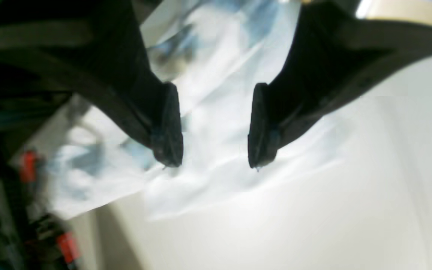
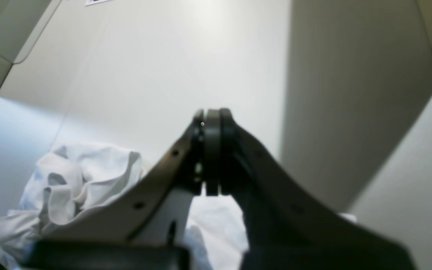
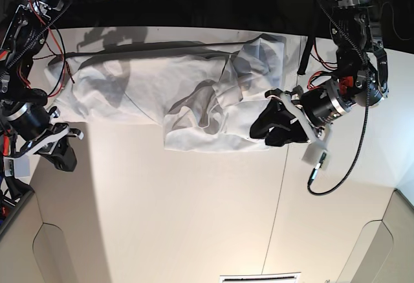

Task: Layout the t-shirt on the table in an organized manner, then fold the t-shirt properly
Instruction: 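Lower the folded end onto the shirt and open the left gripper, then grasp the doubled shirt end again with the left gripper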

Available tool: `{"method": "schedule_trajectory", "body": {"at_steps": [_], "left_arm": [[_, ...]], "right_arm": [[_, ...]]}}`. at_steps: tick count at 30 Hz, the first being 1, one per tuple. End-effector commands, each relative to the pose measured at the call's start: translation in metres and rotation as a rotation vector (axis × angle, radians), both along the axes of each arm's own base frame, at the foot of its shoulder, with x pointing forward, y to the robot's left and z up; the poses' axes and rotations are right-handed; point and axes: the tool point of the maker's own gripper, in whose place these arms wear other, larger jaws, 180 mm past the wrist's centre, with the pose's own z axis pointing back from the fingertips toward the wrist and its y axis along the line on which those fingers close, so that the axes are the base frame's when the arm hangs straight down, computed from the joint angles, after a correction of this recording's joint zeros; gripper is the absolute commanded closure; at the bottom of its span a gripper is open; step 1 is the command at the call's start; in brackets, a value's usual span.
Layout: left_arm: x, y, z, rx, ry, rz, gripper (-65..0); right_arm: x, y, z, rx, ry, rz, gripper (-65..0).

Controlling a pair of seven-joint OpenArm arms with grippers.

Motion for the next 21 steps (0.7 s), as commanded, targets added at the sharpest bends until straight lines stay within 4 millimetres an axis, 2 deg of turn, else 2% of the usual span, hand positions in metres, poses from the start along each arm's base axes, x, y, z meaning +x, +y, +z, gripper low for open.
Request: {"method": "schedule_trajectory", "body": {"at_steps": [1,5,6,10,16,21], "left_arm": [[0.006,0.005,0.007,0.008,-0.029,0.019,-31.6],[0.001,0.037,-0.019,0.16,0.035,0.129,-30.7],[-0.003,0.043,-0.025,0.187,0.05,0.145,-26.8],[-0.022,0.041,-0.037,0.18,0.094,0.139,-1.2],[-0.036,0.033,-0.047,0.168,0.128,0.12,0.0],[-0.053,0.002,-0.061,0.175,0.169,0.053,0.0]], "right_arm": [[0.008,-0.001,0.018,-0.001,-0.065,0.002,0.0],[0.008,-0.001,0.018,-0.001,-0.065,0.002,0.0],[0.008,-0.001,0.018,-0.001,-0.064,0.002,0.0],[0.008,-0.001,0.018,-0.002,-0.064,0.002,0.0],[0.008,-0.001,0.018,-0.002,-0.064,0.003,0.0],[0.008,-0.001,0.018,-0.001,-0.065,0.002,0.0]]}}
